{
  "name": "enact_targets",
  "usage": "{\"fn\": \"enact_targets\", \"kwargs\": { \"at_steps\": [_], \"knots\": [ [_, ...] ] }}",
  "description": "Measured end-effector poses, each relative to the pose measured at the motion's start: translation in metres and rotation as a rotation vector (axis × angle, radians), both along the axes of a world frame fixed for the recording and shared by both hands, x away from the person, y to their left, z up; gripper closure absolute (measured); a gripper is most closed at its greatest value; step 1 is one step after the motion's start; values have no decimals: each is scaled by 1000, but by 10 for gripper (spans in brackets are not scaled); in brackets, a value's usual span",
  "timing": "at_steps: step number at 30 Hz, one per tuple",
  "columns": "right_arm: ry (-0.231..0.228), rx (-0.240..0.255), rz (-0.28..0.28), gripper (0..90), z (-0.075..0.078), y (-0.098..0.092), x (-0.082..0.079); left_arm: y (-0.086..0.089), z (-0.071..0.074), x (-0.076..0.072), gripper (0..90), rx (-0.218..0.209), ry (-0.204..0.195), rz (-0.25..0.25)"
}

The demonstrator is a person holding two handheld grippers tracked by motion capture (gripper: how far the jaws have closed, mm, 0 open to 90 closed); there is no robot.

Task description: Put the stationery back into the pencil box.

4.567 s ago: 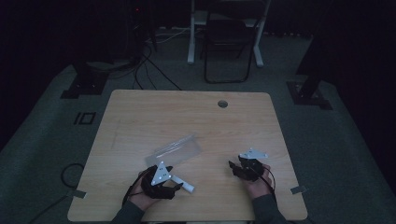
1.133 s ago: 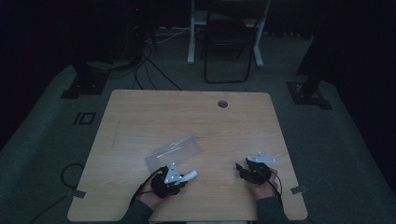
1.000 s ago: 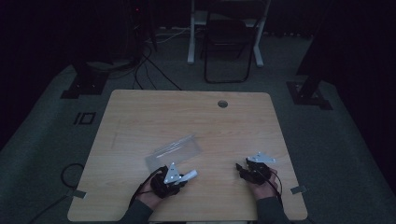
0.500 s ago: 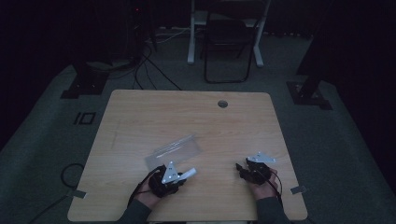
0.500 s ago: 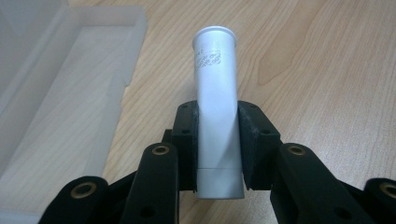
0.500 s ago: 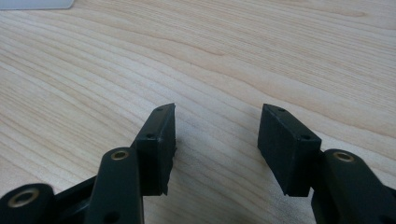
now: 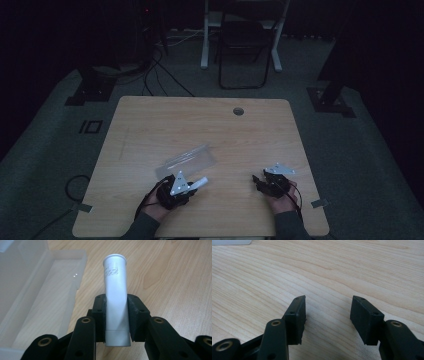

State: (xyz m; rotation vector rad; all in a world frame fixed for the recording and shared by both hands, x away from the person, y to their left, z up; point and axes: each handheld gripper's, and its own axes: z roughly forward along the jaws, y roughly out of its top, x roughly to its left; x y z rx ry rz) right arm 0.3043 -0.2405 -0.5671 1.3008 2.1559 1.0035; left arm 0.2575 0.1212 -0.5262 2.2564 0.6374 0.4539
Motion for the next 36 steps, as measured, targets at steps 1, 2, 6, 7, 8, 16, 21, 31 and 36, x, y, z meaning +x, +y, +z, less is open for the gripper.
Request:
{"fn": "enact_targets", "kwargs": {
  "at_steps": [1, 2, 6, 7, 8, 16, 21, 31, 36],
  "knots": [
    [0, 0, 0, 457, 0, 0, 0, 0, 0, 0, 708, -1, -2, 2],
    [0, 0, 1, 457, 0, 0, 0, 1, 1, 0, 708, -2, -4, 3],
    [1, -1, 1, 449, 0, 0, 0, 1, 3, 0, 707, -1, -12, 5],
    [1, 0, 2, 446, 0, 0, 0, 0, 3, 0, 708, -2, -15, 6],
    [2, 0, 2, 443, 0, 0, 0, 0, 4, 0, 707, -3, -16, 6],
    [4, -1, 2, 407, 0, 1, 0, -1, 9, 1, 707, -6, -35, 11],
    [4, -2, 5, 398, 0, 1, 1, -1, 12, 3, 708, -2, -46, 13],
    [4, -3, 6, 394, 0, 1, 1, 0, 15, 6, 707, -1, -68, 29],
    [5, -3, 6, 394, 0, 1, 1, 0, 16, 8, 708, -4, -77, 44]
  ]
}}
